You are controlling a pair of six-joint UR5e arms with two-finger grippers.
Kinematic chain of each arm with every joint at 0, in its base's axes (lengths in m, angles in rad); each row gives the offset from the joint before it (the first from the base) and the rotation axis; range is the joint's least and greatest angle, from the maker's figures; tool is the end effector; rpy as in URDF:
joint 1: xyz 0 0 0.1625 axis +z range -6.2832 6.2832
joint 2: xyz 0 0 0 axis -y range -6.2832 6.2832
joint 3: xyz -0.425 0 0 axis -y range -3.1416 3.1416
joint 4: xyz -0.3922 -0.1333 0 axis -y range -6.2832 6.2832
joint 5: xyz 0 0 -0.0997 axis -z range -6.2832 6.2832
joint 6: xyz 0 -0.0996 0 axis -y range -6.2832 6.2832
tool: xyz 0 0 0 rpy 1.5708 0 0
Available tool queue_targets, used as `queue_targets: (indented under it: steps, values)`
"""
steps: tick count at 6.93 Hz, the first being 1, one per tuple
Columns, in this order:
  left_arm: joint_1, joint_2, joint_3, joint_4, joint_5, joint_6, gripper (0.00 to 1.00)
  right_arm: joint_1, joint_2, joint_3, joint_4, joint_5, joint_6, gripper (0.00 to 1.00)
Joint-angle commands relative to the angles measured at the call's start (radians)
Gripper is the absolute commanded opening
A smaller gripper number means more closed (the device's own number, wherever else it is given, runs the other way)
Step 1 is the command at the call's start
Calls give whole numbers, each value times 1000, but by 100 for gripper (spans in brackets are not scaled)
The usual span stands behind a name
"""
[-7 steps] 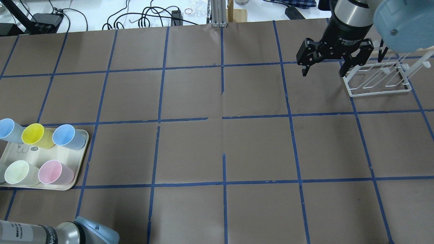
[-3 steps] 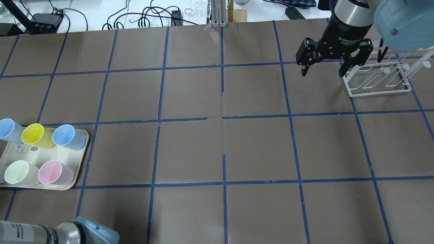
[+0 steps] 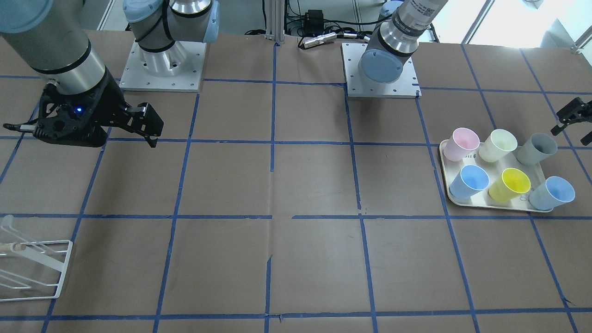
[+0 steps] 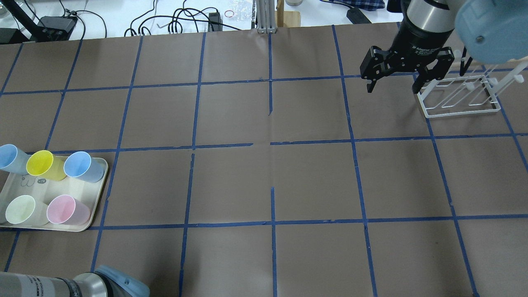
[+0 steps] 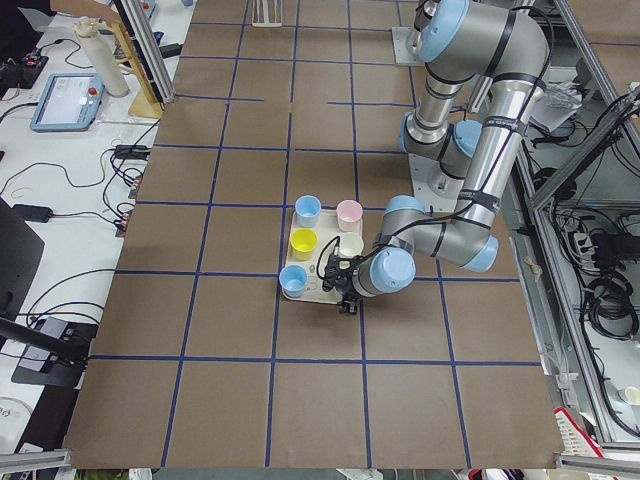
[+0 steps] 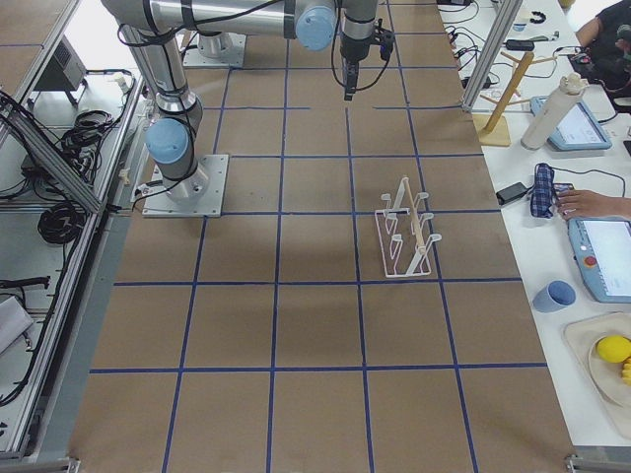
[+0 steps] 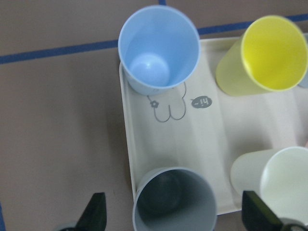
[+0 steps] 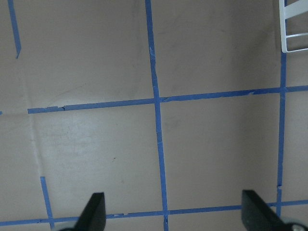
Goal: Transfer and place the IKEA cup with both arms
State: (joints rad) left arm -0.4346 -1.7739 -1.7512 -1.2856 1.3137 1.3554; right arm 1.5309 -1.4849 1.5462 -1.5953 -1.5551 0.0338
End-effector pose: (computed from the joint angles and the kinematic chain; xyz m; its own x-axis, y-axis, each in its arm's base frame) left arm 0.4223 -0.3709 0.3264 -0.9640 0.2196 0.1500 0.1828 0.9568 -0.2262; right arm 0.1139 -0.5289 0.4587 -0.9971 0.0742 -0.0144 0.0736 0.9966 0.0373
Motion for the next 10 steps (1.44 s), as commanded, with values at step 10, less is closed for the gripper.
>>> queue_targets:
  steps: [10]
  values:
    - [-1150,234,162,-264,285,-1398,100,0,0,-2,0,1,0,100]
